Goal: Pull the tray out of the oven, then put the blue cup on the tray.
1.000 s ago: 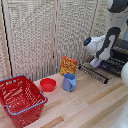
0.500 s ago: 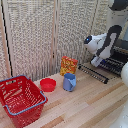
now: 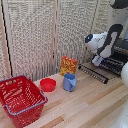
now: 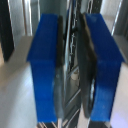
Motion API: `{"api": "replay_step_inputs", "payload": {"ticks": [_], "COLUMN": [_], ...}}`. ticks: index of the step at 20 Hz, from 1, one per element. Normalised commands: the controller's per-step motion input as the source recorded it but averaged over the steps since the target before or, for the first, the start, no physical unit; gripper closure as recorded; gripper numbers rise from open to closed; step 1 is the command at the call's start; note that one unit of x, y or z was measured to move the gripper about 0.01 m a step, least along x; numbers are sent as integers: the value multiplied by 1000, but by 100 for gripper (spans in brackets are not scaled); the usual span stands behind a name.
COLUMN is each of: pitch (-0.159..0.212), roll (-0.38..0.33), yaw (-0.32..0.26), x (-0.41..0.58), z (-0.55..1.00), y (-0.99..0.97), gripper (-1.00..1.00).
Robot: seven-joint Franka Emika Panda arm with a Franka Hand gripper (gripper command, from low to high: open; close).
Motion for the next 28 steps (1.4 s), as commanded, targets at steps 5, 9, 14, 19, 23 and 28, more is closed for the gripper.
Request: {"api": "replay_step_inputs", "payload": {"ticks": [5, 9, 14, 19, 23, 28], "pitch": [0, 0, 0, 1, 1, -1], "roll": [124, 96, 75, -5, -2, 10], "yaw": [-119, -108, -103, -30, 3, -52], "x": [145, 129, 146, 212, 169, 198], "z": [74, 21, 0, -15, 0, 595], "y": [647, 721, 753, 343, 0, -42], "gripper": [100, 100, 100, -100, -100, -100]}}
